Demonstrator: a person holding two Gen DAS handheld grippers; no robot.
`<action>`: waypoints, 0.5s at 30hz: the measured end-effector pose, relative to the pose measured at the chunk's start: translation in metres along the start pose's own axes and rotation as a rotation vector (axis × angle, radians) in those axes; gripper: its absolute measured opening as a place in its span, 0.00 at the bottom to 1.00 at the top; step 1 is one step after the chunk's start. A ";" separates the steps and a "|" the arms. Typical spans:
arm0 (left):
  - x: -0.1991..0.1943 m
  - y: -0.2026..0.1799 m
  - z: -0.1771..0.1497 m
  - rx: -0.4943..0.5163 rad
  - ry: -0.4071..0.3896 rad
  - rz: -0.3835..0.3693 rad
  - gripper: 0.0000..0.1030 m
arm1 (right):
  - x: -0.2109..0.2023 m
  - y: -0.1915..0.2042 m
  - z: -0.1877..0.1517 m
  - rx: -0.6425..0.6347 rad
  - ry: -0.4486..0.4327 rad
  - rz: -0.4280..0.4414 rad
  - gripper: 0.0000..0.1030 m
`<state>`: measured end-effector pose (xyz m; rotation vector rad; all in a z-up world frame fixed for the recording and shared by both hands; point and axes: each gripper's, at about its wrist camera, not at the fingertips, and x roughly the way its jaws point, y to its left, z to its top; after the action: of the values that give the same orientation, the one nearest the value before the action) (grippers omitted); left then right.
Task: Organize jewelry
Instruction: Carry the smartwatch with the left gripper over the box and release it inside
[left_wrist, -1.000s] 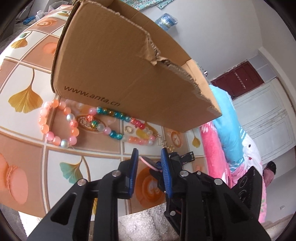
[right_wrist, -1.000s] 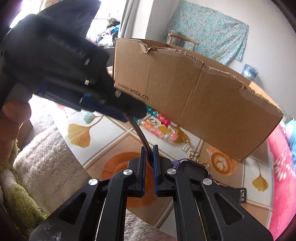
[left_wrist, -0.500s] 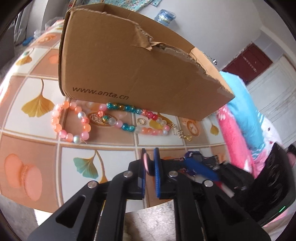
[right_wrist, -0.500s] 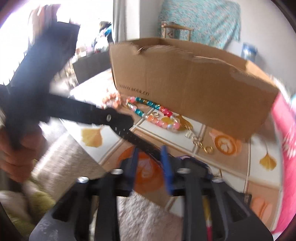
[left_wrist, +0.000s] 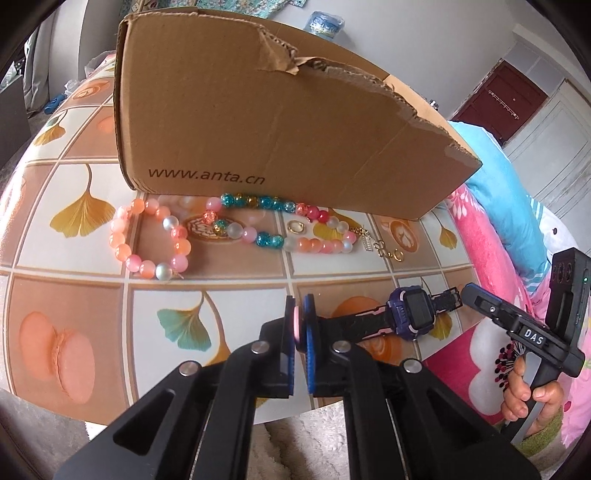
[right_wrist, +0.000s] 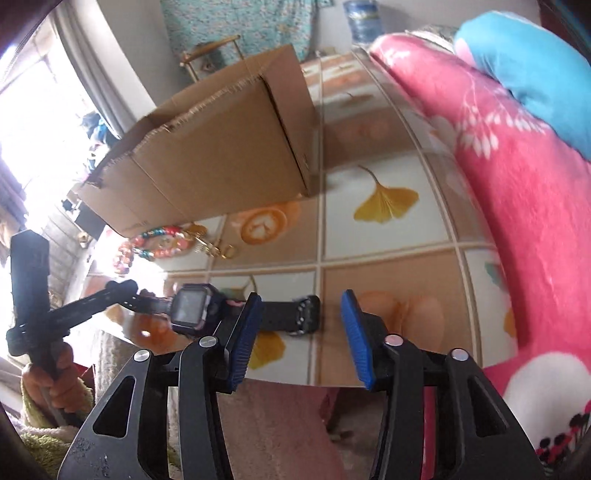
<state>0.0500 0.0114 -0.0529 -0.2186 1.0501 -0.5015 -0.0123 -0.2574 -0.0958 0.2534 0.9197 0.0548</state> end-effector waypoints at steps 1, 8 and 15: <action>0.000 0.000 0.000 0.000 0.000 0.000 0.04 | 0.005 0.000 -0.001 0.003 0.016 -0.017 0.33; 0.002 -0.003 0.000 0.012 -0.002 0.012 0.04 | 0.012 0.012 -0.005 -0.053 0.022 -0.088 0.17; 0.002 -0.005 0.000 0.032 -0.015 0.020 0.04 | -0.007 0.020 -0.009 -0.101 -0.044 -0.113 0.03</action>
<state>0.0493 0.0062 -0.0521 -0.1828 1.0276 -0.4976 -0.0221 -0.2374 -0.0910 0.1083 0.8837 -0.0081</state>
